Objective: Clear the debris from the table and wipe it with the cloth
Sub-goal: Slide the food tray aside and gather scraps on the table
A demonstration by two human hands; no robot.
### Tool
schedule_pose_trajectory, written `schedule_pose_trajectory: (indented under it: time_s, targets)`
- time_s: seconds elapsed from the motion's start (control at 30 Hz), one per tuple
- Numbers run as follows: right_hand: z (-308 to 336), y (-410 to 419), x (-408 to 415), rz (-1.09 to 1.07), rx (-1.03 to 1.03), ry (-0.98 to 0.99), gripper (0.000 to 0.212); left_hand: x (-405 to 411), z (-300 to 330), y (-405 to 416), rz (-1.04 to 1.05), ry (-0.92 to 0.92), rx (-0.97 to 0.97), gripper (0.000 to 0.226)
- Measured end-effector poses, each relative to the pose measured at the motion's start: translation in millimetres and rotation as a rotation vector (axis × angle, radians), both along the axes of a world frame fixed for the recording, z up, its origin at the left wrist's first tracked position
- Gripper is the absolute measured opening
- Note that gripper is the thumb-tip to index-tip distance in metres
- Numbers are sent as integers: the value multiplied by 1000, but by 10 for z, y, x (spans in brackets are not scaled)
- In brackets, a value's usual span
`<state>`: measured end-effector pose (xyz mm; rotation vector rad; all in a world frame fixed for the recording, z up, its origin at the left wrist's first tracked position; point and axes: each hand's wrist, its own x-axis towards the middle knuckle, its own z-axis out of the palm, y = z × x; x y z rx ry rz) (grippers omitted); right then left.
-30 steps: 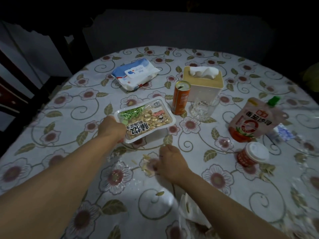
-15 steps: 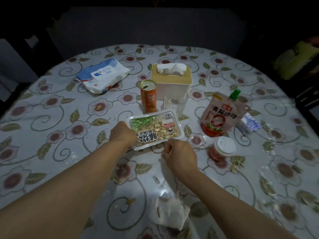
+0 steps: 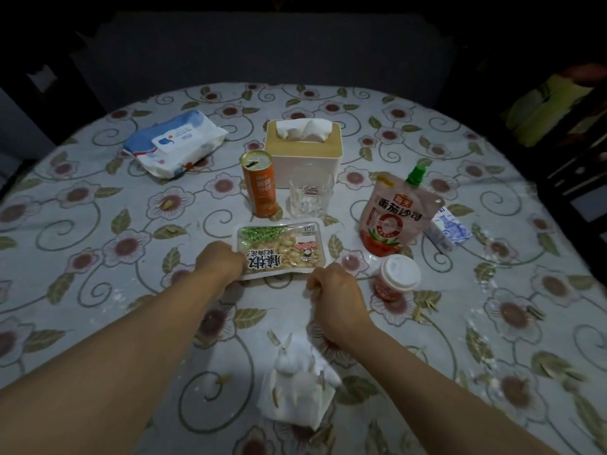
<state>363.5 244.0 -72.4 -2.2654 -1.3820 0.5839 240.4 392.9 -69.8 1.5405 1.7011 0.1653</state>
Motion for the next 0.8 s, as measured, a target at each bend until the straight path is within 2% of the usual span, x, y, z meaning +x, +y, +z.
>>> schedule_pose_trajectory:
  time_s: [0.1,0.17,0.27,0.37,0.5,0.63,0.8]
  targets:
    - [41,-87,-32,-36,-17,12,31,-50,58,-140,-4,-2,-27,56]
    - [71,-154,-74,-87,1,29,25,-122,114,-271,16,19,7,65]
    - [169,-278,-184,-149,-2,11,8,-277,187,-513,35,-1,55,62]
    - [270,-446,-321,-157,-39,-59,26,-461,225,-775,-35,-14,40,60]
    - [291,-773,-543,-109,-53,-94,19,-690,263,-1162,-170,38,15,57]
    - [310,-1257,-781,-136,-69,-39,32,-898,291,-1614,-241,-3,-25,57]
    - [313,-1825,-1072,-126,-157,-21,30,-1070,285,-2097,-304,18,-47,60]
